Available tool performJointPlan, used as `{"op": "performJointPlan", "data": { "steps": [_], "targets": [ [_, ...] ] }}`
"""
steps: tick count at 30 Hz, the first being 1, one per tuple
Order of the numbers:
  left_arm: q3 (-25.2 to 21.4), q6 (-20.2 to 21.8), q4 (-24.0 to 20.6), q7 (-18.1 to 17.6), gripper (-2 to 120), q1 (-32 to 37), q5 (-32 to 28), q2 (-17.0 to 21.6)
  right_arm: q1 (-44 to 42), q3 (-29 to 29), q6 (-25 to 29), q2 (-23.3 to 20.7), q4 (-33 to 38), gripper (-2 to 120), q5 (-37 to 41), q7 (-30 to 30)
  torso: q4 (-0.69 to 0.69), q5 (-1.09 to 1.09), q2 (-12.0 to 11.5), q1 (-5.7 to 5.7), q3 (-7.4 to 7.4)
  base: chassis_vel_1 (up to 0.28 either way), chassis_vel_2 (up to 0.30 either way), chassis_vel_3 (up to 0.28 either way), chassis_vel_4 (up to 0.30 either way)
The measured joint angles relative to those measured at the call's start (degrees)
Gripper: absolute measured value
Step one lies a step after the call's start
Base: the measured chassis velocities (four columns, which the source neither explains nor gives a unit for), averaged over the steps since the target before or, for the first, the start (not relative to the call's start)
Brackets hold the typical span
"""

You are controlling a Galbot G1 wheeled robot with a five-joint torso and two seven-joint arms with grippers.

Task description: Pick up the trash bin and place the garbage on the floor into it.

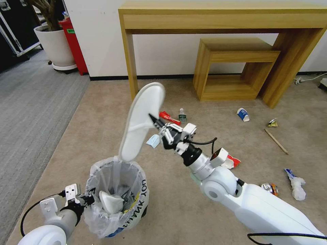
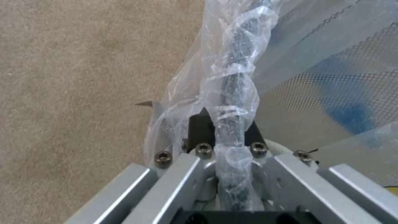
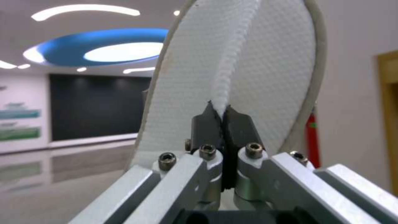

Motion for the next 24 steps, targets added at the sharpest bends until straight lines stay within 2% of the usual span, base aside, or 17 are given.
{"op": "performJointPlan", "data": {
  "steps": [4,12,24],
  "targets": [
    [-0.32,0.02,-0.38,-0.01,0,0.00,0.09,-0.91,3.50,-5.16,2.38,1.36,-4.30,0,-1.37,-3.88,0.00,-0.01,0.00,0.00,0.00,0.000,0.000,0.000,0.000],
    [-0.88,0.02,-1.23,-0.01,0,-0.07,-0.12,-1.83,7.67,-13.01,4.16,4.41,-12.28,0,-3.48,-6.67,0.00,-0.01,0.00,0.00,0.00,0.000,0.000,0.000,0.000],
    [-1.24,0.02,-1.60,-0.01,0,-0.30,-0.45,-2.28,11.15,-19.38,6.21,8.25,-20.43,0,-7.32,-7.69,0.00,0.00,0.00,0.00,0.00,0.000,0.000,0.000,0.000]
  ]
}}
